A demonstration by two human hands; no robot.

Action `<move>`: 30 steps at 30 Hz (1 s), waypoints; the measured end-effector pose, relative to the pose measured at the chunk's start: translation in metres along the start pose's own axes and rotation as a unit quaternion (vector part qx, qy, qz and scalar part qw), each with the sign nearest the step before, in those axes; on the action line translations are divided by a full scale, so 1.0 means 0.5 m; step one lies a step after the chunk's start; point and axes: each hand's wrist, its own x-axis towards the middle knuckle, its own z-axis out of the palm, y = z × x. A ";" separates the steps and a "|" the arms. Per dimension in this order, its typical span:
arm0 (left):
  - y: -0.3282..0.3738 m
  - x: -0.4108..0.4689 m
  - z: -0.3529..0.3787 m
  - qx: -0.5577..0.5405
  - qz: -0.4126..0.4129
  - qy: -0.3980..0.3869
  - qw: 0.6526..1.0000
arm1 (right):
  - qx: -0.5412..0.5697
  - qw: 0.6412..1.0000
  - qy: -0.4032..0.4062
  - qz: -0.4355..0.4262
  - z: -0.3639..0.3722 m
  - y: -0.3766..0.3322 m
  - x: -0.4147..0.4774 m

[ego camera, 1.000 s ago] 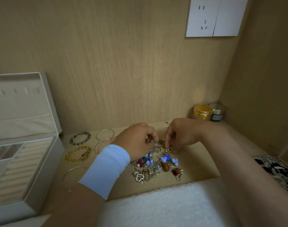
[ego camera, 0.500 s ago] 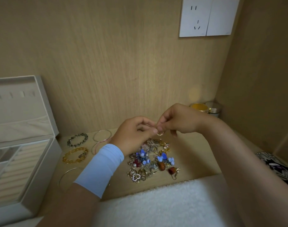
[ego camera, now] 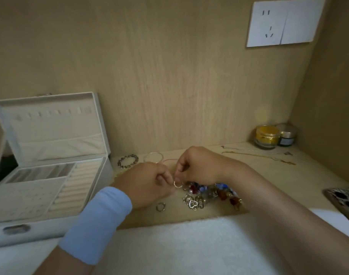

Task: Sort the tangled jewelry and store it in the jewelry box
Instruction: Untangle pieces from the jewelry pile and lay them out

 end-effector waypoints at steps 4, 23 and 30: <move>-0.024 -0.050 0.001 0.105 -0.005 -0.042 0.994 | -0.093 0.995 -0.039 -0.007 0.032 -0.036 -0.006; -0.082 -0.029 -0.007 0.159 0.020 0.017 0.987 | -0.007 0.994 -0.091 -0.063 0.094 -0.065 -0.003; -0.082 -0.036 0.004 0.087 0.060 0.043 0.993 | 0.074 0.997 0.000 -0.017 -0.009 -0.029 -0.008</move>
